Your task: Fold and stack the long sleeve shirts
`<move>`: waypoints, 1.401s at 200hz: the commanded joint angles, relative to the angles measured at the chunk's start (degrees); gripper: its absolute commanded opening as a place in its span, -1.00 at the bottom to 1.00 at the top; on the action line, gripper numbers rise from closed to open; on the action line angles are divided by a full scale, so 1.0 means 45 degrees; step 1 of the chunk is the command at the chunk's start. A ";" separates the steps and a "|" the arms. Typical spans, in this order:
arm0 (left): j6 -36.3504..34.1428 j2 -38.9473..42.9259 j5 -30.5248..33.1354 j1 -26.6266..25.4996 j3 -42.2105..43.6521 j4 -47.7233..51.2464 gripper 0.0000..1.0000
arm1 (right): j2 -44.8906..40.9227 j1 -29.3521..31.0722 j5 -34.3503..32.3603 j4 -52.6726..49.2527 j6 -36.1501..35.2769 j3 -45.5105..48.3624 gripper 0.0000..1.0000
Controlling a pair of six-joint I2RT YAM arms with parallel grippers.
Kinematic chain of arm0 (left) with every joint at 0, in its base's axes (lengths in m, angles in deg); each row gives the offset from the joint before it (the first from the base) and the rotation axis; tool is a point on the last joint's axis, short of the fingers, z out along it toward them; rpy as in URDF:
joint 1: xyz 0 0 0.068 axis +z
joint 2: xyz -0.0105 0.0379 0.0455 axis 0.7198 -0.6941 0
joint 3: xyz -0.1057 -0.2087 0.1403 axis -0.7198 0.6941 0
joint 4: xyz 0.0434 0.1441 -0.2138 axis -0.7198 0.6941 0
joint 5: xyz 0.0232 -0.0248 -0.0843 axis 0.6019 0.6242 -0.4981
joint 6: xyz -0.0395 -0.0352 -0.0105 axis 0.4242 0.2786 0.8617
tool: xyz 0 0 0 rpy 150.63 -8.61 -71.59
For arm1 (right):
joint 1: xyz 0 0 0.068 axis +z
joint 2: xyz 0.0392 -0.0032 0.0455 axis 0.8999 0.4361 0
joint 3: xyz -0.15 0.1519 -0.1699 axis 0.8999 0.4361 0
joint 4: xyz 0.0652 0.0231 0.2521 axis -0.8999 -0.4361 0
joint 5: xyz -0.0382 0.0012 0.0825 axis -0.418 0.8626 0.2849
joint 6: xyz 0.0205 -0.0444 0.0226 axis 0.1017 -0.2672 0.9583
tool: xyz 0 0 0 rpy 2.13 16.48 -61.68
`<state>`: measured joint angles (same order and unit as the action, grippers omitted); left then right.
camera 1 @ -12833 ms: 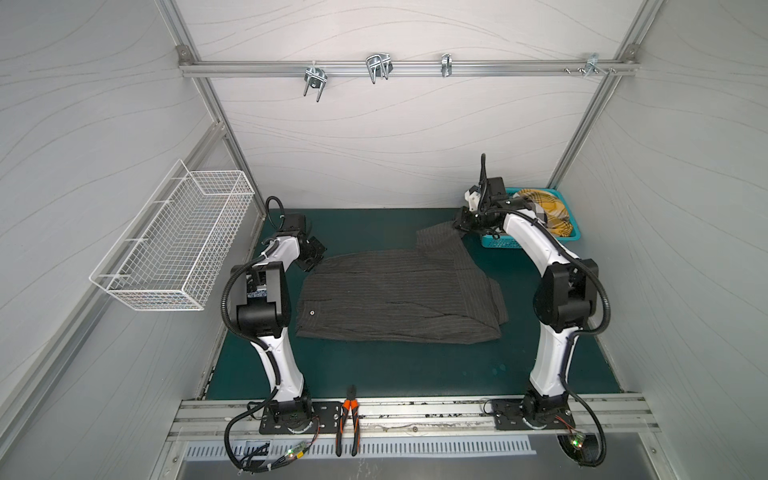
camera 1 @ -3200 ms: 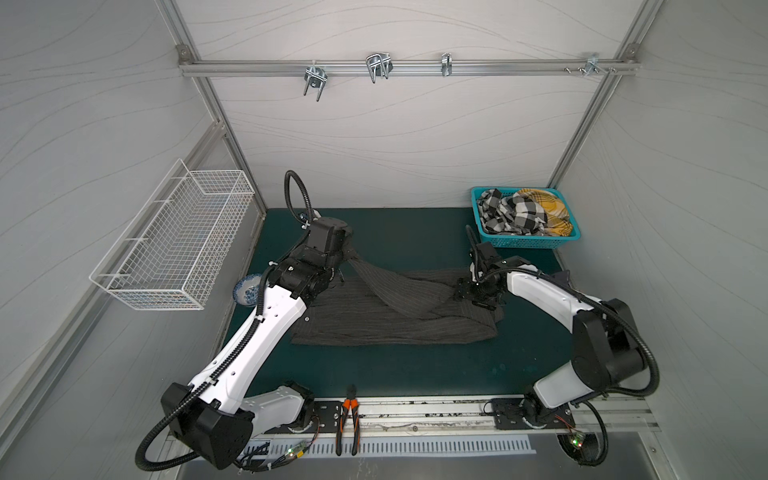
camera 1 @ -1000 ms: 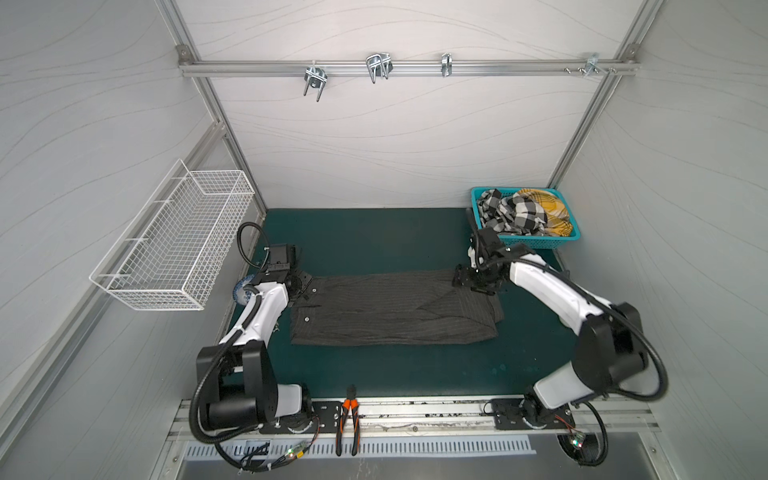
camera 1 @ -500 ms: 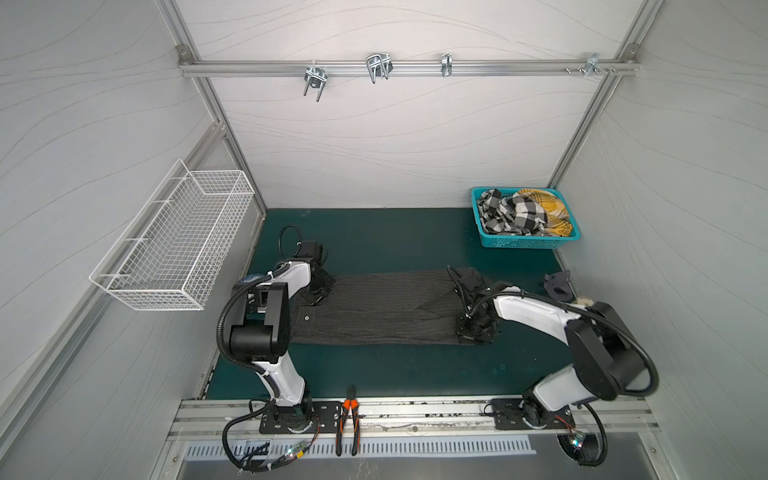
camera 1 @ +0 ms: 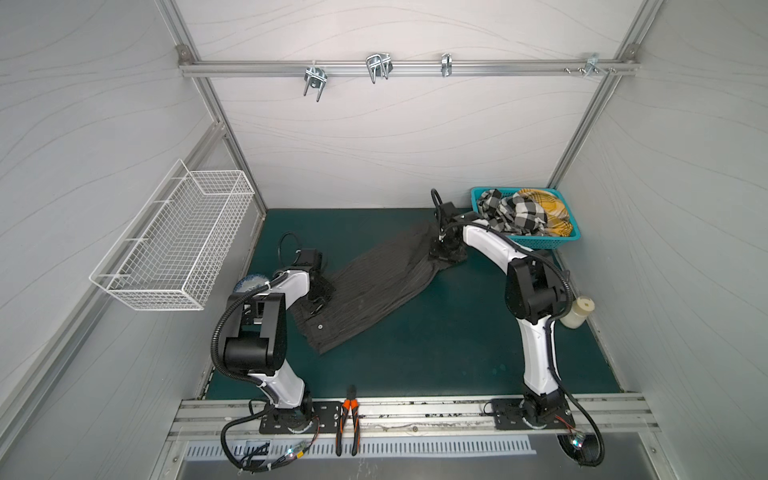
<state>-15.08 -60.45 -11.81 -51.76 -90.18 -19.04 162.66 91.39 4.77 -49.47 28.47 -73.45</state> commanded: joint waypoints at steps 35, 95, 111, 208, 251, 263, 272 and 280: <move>-0.0634 0.2134 -0.1884 -0.4325 -0.1349 0.0821 -0.16 | -0.5280 0.0316 -0.0118 -0.0961 0.0082 0.4888 0.52; -0.2573 0.1199 0.0076 -0.1184 -0.2243 0.2954 -0.24 | -0.5670 0.2490 -0.0780 0.1037 0.2102 0.7269 0.60; -0.2560 0.0411 -0.0449 -0.0460 -0.1882 0.2773 -0.45 | -0.5552 0.2882 -0.0642 0.1970 0.2627 0.7776 0.45; -0.0276 -0.1227 -0.1908 -0.3103 -0.0074 0.0016 -0.87 | -0.5816 0.3686 0.1117 0.3423 0.2107 0.8737 -0.87; 0.0954 -0.1747 -0.2604 -0.5729 -0.1853 -0.0105 -0.83 | -0.6546 0.2322 0.1168 0.2733 0.1685 0.9450 -0.38; 0.1024 -0.1098 -0.2366 -0.6126 -0.2375 0.0349 -0.64 | -0.6811 0.1967 0.0866 0.2391 0.1387 0.9570 0.00; 0.1001 -0.0521 -0.2025 -0.6206 -0.2714 0.0771 -0.52 | -0.6933 0.1623 0.0985 0.2303 0.1117 0.9709 0.15; 0.0940 0.0111 -0.1646 -0.6182 -0.2949 0.1159 -0.43 | -0.6900 0.1237 0.1361 0.2155 0.0871 0.9774 0.19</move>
<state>-12.81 -66.39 -21.76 -78.99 -98.55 -18.82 134.24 100.15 9.88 -35.59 35.64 -30.34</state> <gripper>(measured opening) 0.247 0.566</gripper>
